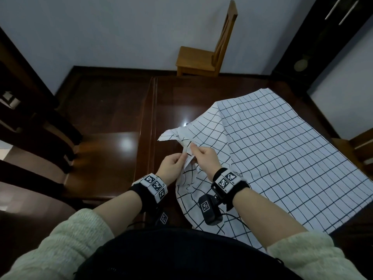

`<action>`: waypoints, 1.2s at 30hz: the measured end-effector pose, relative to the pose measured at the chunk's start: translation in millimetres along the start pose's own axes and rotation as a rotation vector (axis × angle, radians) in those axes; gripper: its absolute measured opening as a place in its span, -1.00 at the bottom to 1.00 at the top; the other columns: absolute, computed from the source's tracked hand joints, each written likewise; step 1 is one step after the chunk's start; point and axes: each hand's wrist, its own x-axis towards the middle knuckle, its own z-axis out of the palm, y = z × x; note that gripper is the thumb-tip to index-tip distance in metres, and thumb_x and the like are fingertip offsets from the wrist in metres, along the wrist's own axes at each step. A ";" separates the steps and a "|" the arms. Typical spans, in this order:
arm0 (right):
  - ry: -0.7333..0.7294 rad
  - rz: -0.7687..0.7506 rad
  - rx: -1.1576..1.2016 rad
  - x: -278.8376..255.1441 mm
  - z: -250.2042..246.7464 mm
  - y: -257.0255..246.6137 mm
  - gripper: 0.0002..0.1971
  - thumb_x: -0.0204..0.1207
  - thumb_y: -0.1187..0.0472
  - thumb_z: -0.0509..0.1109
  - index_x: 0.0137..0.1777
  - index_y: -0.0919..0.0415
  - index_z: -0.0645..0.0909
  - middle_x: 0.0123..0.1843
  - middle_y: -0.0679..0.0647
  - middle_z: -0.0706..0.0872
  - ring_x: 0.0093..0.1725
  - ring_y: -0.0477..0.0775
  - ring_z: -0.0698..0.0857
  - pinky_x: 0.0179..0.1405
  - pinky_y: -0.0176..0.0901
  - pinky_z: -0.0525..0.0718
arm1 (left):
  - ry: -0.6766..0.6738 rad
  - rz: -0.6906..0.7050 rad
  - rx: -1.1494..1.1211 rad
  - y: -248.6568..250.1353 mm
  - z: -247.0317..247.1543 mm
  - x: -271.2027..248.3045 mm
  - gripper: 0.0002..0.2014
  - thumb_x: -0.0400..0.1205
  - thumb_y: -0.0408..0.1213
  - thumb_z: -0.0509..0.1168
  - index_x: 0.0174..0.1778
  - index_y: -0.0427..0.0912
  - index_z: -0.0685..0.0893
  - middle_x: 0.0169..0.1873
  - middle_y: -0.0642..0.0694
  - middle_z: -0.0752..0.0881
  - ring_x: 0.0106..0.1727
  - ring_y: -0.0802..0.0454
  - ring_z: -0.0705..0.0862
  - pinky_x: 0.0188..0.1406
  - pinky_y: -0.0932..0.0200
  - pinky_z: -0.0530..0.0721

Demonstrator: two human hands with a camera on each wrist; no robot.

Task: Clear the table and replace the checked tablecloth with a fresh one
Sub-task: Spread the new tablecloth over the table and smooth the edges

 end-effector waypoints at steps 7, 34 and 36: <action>0.213 0.036 0.011 1.9 -9.1 9.7 -0.52 0.56 0.02 0.33 -0.39 0.47 0.51 -0.46 0.22 0.50 -0.46 0.07 0.55 -0.40 -0.14 0.53 | 0.068 -0.110 0.028 -14.5 -10.2 6.2 -0.60 0.69 -0.16 0.21 -0.45 -0.28 0.49 -0.51 -0.15 0.41 -0.46 0.02 0.38 -0.42 0.12 0.37; 0.681 0.397 0.118 -71.5 -114.4 52.4 -0.57 0.62 -0.26 0.19 0.06 0.15 0.40 -0.17 0.08 0.52 -0.18 0.14 0.57 -0.32 -0.18 0.57 | 0.221 -0.299 0.653 -37.6 -86.2 -7.2 -0.36 0.56 -0.04 0.38 0.53 -0.15 0.38 0.45 -0.17 0.49 0.46 -0.20 0.45 0.42 -0.18 0.47; 0.525 0.486 0.232 -74.1 -105.9 47.9 -0.39 0.43 -0.35 0.38 0.19 0.15 0.44 -0.01 0.15 0.61 -0.17 0.13 0.66 -0.47 -0.20 0.69 | -0.003 -0.192 0.548 -32.5 -61.6 -14.5 -0.38 0.60 0.06 0.31 0.54 -0.09 0.38 0.46 -0.08 0.49 0.45 -0.13 0.47 0.44 -0.15 0.46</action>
